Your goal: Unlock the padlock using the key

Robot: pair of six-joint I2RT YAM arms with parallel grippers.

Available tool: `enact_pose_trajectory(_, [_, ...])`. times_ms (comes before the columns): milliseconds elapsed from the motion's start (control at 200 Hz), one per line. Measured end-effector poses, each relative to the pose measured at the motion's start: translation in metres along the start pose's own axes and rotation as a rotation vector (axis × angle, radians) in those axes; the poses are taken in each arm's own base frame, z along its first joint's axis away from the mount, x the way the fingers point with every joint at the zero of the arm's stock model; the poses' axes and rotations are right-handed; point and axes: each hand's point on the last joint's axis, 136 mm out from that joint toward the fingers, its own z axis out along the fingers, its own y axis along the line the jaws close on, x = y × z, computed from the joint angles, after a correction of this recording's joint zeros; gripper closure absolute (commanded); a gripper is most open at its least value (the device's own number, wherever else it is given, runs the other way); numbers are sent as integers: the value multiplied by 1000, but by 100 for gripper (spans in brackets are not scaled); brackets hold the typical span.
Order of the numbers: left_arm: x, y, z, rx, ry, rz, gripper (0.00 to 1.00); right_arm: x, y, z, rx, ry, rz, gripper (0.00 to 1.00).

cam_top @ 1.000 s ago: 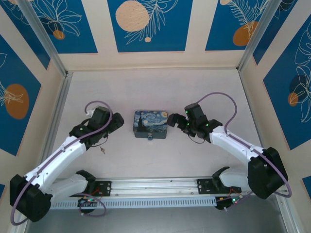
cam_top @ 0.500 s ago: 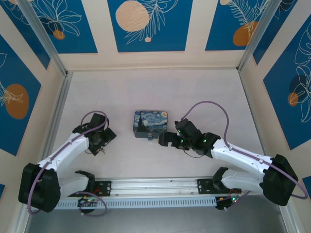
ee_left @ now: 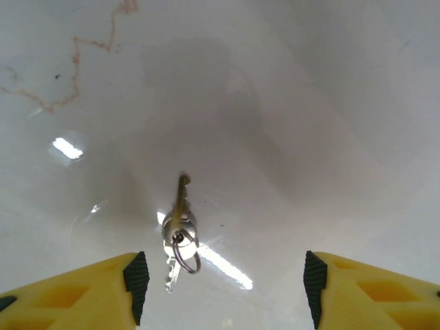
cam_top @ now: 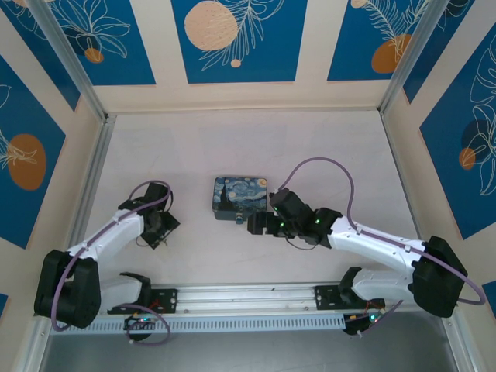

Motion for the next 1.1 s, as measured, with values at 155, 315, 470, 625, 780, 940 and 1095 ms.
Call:
enact_pose_trajectory(155, [2,6,5,-28,7,1,38,-1,5,3,3,8,-6,14])
enact_pose_trajectory(315, [4,12,13,-63,18,0,44,-3,8,6,5,10,-13,14])
enact_pose_trajectory(470, [6,17,19,-98,28,-3,48,-3,5,8,20,7,-13,14])
enact_pose_trajectory(625, [6,18,20,-110,30,0,54,-5,4,8,29,0,-13,14])
enact_pose_trajectory(780, [5,17,20,-117,31,7,70,-5,3,8,31,-2,-13,14])
enact_pose_trajectory(940, [2,13,20,-104,25,26,89,-5,3,8,31,-2,-12,14])
enact_pose_trajectory(1095, [-4,6,16,-74,-5,68,100,-5,3,8,30,-4,-12,11])
